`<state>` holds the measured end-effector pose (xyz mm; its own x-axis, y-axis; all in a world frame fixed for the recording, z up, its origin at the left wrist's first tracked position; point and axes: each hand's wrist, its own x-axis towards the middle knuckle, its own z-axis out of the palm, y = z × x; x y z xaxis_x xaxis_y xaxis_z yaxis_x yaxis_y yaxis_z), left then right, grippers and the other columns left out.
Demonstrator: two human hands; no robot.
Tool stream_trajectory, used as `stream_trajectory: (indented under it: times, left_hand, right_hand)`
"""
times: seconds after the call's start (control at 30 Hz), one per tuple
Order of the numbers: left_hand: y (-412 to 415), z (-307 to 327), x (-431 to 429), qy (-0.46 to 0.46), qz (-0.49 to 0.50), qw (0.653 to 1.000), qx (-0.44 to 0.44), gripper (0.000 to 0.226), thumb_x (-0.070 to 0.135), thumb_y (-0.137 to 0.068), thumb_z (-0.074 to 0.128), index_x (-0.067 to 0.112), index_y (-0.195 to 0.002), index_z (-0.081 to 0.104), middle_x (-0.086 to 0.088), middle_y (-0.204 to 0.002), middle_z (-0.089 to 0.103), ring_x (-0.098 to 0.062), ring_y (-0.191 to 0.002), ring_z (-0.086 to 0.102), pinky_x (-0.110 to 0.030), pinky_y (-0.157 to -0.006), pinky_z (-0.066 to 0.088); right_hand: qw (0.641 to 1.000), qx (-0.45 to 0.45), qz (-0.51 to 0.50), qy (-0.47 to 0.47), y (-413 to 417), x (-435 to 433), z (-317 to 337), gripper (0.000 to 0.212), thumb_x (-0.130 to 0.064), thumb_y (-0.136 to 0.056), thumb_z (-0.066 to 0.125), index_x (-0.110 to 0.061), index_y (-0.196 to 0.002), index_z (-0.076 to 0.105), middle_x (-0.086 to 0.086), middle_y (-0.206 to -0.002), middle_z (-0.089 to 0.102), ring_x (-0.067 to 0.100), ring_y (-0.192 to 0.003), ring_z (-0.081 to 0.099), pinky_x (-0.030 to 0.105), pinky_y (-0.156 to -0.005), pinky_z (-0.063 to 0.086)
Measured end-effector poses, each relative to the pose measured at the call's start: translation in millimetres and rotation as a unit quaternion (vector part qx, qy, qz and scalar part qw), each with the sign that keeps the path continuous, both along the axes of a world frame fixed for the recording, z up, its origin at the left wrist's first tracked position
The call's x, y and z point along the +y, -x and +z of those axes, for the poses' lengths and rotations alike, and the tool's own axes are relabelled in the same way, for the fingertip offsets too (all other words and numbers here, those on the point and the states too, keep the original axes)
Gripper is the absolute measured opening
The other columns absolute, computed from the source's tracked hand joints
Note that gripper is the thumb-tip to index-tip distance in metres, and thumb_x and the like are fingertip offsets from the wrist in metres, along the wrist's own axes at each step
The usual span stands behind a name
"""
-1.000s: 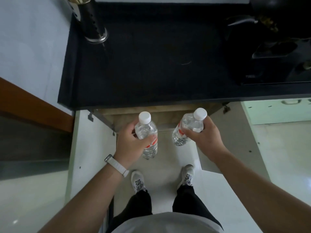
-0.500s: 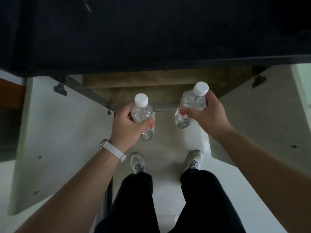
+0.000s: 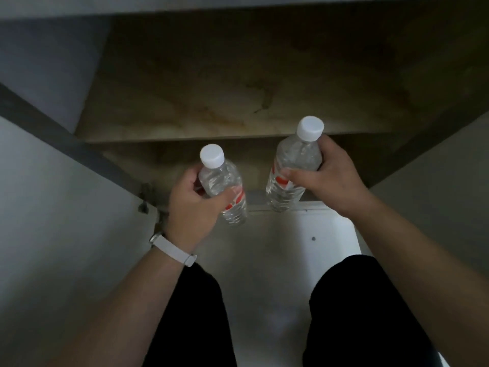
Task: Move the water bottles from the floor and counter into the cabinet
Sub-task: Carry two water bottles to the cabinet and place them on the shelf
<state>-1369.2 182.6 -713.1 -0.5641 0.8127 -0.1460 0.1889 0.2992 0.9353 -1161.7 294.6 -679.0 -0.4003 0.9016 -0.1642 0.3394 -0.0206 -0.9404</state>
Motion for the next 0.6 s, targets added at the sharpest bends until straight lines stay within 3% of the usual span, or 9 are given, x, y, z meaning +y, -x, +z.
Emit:
stream_trajectory:
  times: [0.2,0.47,0.6]
  left_hand:
    - [6.4,-28.8,21.4,-0.071,-0.009,0.997,0.032,0.065,0.027,-0.067,0.088,0.015,-0.126,0.062,0.004,-0.114,0.071,-0.011,-0.104,0.069,-0.039,-0.091,0.058]
    - [20.7,9.1,53.0,-0.151,-0.001,0.988,-0.03,0.047,0.015,-0.075,0.082,0.022,-0.119,0.065,0.006,-0.109,0.075,-0.011,-0.101,0.072,-0.034,-0.085,0.058]
    - [32.2,35.7,72.0,-0.187,-0.003,0.982,-0.021,0.044,0.016,-0.077,0.083,0.019,-0.118,0.067,0.006,-0.105,0.076,-0.011,-0.097,0.073,-0.027,-0.079,0.059]
  right_hand:
    - [0.997,0.059,0.011,-0.037,5.2,16.4,-34.6,0.05,-0.016,-0.077,0.081,-0.044,-0.106,0.052,-0.029,-0.095,0.065,-0.013,-0.094,0.062,0.003,-0.064,0.047]
    - [0.986,0.141,-0.005,-0.086,11.1,32.8,-8.3,0.044,-0.015,-0.081,0.073,-0.041,-0.11,0.053,-0.027,-0.099,0.068,-0.004,-0.096,0.066,0.01,-0.069,0.053]
    - [0.979,0.18,-0.013,-0.091,18.4,48.5,14.4,0.039,-0.017,-0.082,0.073,-0.037,-0.111,0.056,-0.013,-0.105,0.071,0.008,-0.1,0.069,0.027,-0.079,0.057]
